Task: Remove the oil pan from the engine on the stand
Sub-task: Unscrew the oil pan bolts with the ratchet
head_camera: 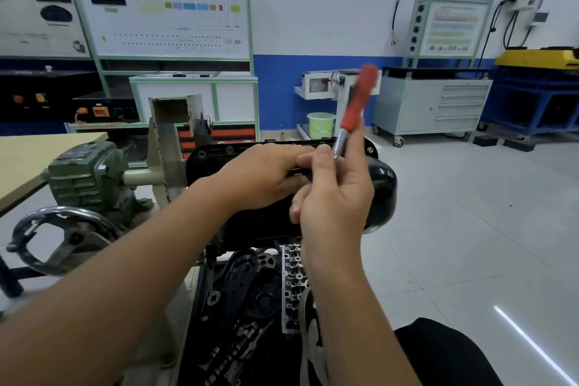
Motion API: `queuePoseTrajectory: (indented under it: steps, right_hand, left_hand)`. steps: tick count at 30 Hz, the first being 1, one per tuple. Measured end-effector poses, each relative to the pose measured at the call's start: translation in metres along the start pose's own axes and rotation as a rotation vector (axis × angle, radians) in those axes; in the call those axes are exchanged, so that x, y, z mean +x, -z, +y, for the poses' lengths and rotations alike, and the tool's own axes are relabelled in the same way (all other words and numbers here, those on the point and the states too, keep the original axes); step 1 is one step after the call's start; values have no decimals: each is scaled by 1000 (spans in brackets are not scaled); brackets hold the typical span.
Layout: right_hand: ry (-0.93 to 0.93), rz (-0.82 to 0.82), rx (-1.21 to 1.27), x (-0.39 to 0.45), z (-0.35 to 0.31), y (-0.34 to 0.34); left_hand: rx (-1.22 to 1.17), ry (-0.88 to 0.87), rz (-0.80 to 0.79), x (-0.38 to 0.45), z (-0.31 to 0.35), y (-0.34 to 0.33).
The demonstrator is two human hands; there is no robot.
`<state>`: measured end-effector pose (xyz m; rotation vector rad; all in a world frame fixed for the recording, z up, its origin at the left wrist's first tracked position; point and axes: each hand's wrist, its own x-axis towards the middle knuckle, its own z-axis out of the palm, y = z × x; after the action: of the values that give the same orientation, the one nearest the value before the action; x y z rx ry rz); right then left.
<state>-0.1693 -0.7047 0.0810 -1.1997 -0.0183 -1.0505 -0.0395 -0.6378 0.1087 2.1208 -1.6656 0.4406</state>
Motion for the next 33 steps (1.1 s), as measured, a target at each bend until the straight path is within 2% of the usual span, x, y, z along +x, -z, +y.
queuePoseTrajectory:
  steps: [2,4,5,8,10,11,14,16,18,22,24,29,31,33]
  right_hand:
    - [34,-176,-158,6,-6,9]
    - [22,-235,-156,9,-10,16]
    - [-2,-184,-95,9,-9,17]
    - [-88,133,97,4,-4,13]
    - [-88,234,67,0,-1,8]
    - [-75,208,6,-1,0,7]
    - [25,-49,-289,0,-3,12]
    - [73,-138,-403,6,-6,17]
    - [82,-118,-393,8,-7,21]
    - [19,99,-219,2,-5,15]
    - [14,154,-204,-3,-3,11]
    - [113,-35,-442,2,-9,16]
    - [116,-9,-446,3,-8,18]
    - [91,75,-409,4,-8,20]
  left_hand:
    - [26,7,36,-1,2,2]
    - [15,-8,39,-1,3,1]
    - [16,-25,24,-1,3,1]
    - [35,-36,-32,2,5,1]
    - [42,-12,-27,2,5,2]
    - [29,-3,-20,2,4,2]
    - [-12,25,-2,0,1,3]
    - [-6,38,4,0,3,3]
    - [-1,29,1,0,6,3]
    - [51,19,-31,1,6,2]
    - [44,35,-41,1,4,2]
    - [-23,41,11,1,7,5]
    - [-84,32,9,1,3,7]
    - [-302,80,13,3,-7,9]
